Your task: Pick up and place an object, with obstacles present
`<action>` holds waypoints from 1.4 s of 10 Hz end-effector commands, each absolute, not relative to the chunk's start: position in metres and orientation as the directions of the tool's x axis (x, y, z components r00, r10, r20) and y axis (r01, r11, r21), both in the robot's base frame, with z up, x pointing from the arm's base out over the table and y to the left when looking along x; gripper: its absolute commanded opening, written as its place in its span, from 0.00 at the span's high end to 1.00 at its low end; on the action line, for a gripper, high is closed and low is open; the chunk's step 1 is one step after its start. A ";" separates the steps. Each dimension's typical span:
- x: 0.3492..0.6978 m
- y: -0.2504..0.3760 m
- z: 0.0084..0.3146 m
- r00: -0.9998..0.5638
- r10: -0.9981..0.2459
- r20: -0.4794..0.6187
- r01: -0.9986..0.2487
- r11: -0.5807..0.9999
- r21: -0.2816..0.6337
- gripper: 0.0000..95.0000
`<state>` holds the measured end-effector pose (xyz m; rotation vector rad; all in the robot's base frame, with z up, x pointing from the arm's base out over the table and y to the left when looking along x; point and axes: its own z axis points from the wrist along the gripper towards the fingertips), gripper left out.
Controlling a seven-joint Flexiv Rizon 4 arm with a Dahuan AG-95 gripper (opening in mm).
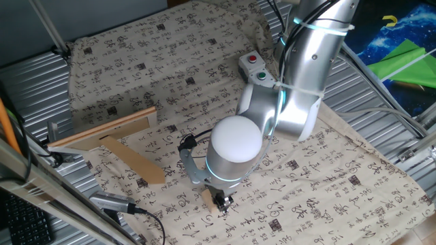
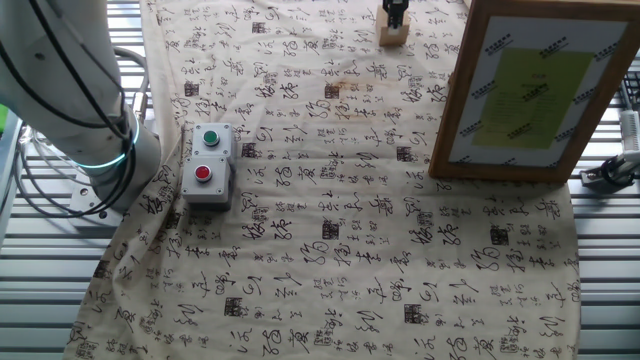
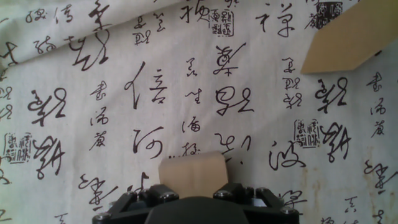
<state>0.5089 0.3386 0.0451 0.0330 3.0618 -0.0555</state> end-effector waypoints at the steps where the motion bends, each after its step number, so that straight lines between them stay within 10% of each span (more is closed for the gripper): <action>1: 0.509 0.339 0.045 -0.997 0.016 -0.078 0.019 0.999 -0.034 0.20; 11: 0.494 0.340 0.119 -0.996 -0.018 -0.082 -0.018 1.000 0.005 0.20; 12: 0.491 0.330 0.126 -0.996 -0.037 -0.086 -0.038 0.999 0.001 0.40; 14: 0.496 0.288 0.159 -0.992 -0.099 -0.075 -0.099 0.995 -0.010 0.40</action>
